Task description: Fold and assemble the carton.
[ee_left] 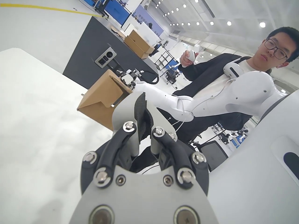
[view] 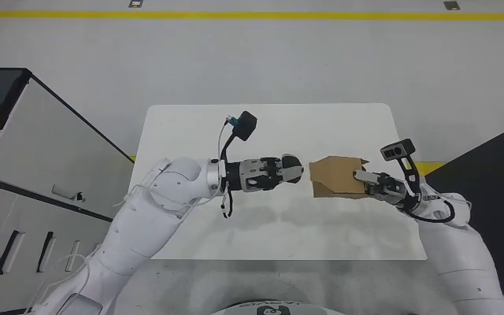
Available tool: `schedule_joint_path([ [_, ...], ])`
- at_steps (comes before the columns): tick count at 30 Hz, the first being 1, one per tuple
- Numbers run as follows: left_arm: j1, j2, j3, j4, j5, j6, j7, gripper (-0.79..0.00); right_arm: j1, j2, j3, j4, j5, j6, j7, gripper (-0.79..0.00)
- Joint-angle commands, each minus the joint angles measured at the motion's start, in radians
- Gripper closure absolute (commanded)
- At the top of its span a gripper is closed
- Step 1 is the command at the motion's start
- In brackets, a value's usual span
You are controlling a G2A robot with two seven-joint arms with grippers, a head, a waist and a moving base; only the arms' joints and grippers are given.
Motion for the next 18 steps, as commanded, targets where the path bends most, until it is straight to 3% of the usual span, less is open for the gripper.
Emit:
schedule_joint_path([
  [1, 0.002, 0.002, -0.001, -0.022, 0.025, 0.012, -0.009, 0.000, -0.001, 0.000, 0.001, -0.004, -0.024, 0.000, -0.006, 0.000],
  [18, -0.015, 0.000, 0.043, -0.035, 0.135, 0.145, -0.072, 0.000, -0.010, -0.003, 0.013, -0.017, -0.031, -0.028, 0.014, 0.000],
])
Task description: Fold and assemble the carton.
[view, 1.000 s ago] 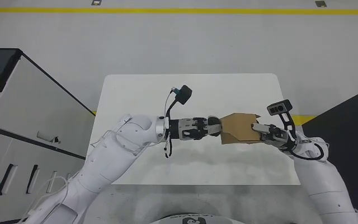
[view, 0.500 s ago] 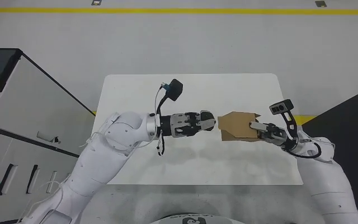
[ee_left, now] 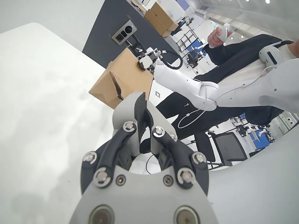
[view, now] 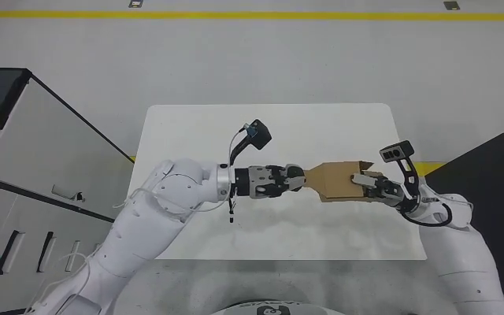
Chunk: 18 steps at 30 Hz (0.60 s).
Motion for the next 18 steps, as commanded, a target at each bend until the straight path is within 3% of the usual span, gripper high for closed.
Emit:
schedule_joint_path([
  [1, -0.002, -0.001, 0.003, 0.003, -0.003, 0.000, -0.001, 0.000, -0.001, -0.001, 0.001, -0.002, 0.002, 0.000, 0.000, 0.000],
  [18, -0.001, 0.001, -0.006, 0.024, 0.005, 0.006, 0.002, 0.000, 0.008, -0.011, 0.009, -0.001, 0.060, -0.001, -0.001, 0.000],
])
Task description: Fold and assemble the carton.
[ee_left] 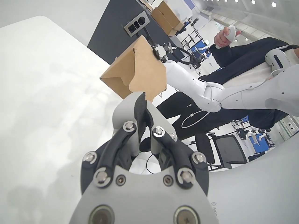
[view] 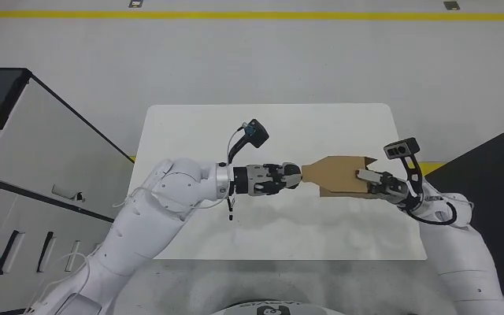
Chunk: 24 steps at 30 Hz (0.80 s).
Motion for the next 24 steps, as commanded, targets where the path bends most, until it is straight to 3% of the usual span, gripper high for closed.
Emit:
schedule_joint_path([
  [1, -0.002, -0.001, 0.002, 0.000, -0.004, -0.005, 0.000, 0.000, 0.001, -0.001, 0.001, 0.000, 0.007, 0.003, 0.003, 0.000],
  [24, -0.087, -0.033, 0.126, 0.033, -0.042, -0.063, -0.032, 0.000, 0.014, -0.022, 0.003, -0.019, 0.041, 0.052, 0.052, 0.000],
])
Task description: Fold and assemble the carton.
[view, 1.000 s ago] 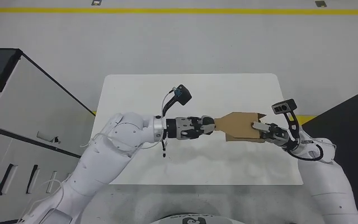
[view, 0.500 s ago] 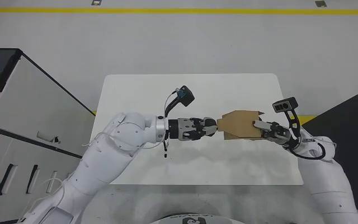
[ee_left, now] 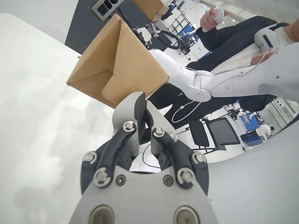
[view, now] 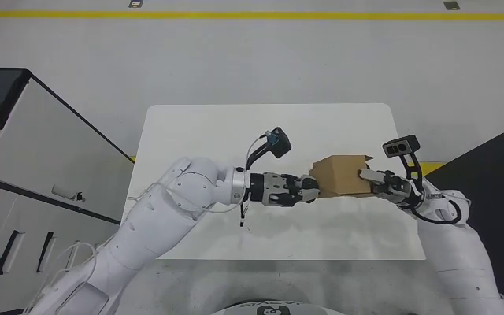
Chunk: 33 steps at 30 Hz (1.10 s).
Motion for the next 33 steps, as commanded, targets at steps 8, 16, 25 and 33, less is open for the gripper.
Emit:
schedule_joint_path([
  [8, -0.007, -0.004, 0.009, 0.018, -0.004, -0.004, -0.002, 0.000, -0.005, -0.008, 0.014, -0.005, -0.027, 0.001, 0.001, 0.000],
  [16, 0.021, 0.005, -0.024, 0.013, -0.027, -0.009, -0.002, 0.000, -0.014, -0.009, 0.021, -0.040, -0.117, 0.000, 0.000, 0.000],
  [25, 0.022, 0.006, -0.021, 0.018, -0.035, 0.002, -0.025, 0.000, -0.017, -0.009, 0.022, -0.064, -0.148, 0.002, 0.002, 0.000],
  [33, 0.026, 0.008, -0.032, 0.025, -0.040, 0.005, -0.023, 0.000, -0.021, -0.007, 0.033, -0.051, -0.164, -0.001, -0.001, 0.000],
])
